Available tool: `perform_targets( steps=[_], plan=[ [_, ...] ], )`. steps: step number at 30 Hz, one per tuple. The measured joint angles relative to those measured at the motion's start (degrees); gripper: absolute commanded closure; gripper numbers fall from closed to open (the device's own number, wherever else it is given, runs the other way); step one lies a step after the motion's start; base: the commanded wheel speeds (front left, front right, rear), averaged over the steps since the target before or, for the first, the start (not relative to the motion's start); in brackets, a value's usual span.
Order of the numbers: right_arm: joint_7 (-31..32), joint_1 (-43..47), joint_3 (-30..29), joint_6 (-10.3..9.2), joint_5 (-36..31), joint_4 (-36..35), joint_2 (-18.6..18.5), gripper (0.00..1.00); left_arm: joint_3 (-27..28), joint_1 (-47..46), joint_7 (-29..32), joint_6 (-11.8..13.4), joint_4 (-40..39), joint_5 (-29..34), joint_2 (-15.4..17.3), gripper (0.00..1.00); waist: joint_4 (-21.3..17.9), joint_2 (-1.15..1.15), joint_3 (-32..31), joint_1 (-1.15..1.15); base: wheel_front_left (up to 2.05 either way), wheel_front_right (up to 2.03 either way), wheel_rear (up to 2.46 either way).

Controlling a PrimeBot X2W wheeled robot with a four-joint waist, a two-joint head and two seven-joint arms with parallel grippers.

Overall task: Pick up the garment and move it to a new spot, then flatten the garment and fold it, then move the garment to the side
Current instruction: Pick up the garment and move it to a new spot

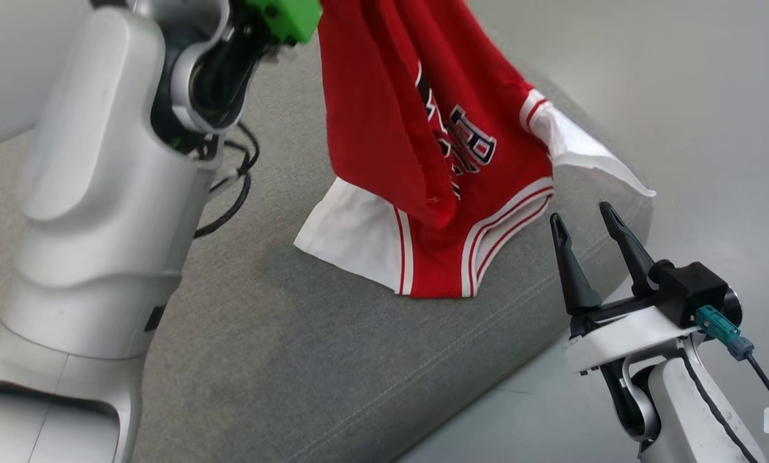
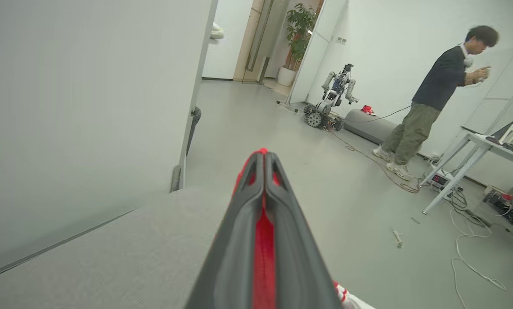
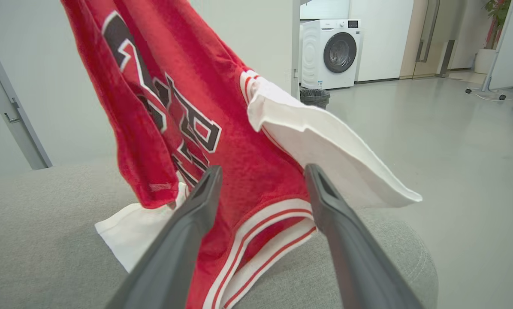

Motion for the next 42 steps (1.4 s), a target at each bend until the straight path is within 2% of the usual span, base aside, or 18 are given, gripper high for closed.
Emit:
perform_targets(
  steps=[10,14,21,27,34,39,40,42],
  plan=[
    [-0.01,0.39,-0.10,0.02,-0.02,-1.05,0.08,0.00,0.55,14.00,1.21,1.09,10.99,4.16,10.43,1.00,3.84,0.00,1.23,0.00,0.00,0.00,0.00],
    [0.00,0.52,-0.27,0.03,-0.16,-1.19,0.09,0.00,2.63,16.00,0.03,1.09,13.23,5.37,13.76,1.00,5.51,0.00,1.95,0.00,0.00,0.00,0.00],
    [0.00,0.52,-0.30,0.53,-0.73,-1.16,0.12,0.00,5.72,19.78,-2.25,1.10,16.70,5.82,17.77,1.00,8.62,0.00,2.55,0.00,0.00,0.00,0.00],
    [-0.01,0.68,-0.63,0.54,-1.14,-1.11,0.00,0.00,7.34,23.38,-4.22,1.26,18.09,5.53,18.31,1.00,11.33,0.00,2.48,0.00,0.00,0.00,0.00],
    [0.00,1.01,-1.05,0.69,-1.66,-0.86,-0.73,0.00,7.32,25.09,-7.03,1.26,17.79,4.80,15.33,1.00,15.50,0.00,2.09,0.00,0.00,0.00,0.00],
    [0.00,0.99,-1.03,1.03,-2.08,-0.69,-0.87,0.00,7.11,26.38,-8.28,1.23,18.02,4.59,14.39,1.00,18.09,0.00,1.57,0.00,0.00,0.00,0.00],
    [0.00,0.99,-1.03,1.04,-2.08,-0.63,-0.91,0.00,7.03,26.78,-8.28,1.04,18.12,4.46,14.24,0.94,18.56,0.00,1.43,0.00,0.00,0.00,0.00],
    [0.00,0.99,-1.02,1.15,-2.09,-0.37,-1.11,0.00,6.72,27.87,-8.71,0.97,18.29,4.21,13.90,0.51,19.41,0.00,1.07,0.00,0.00,0.00,0.00]
  ],
)
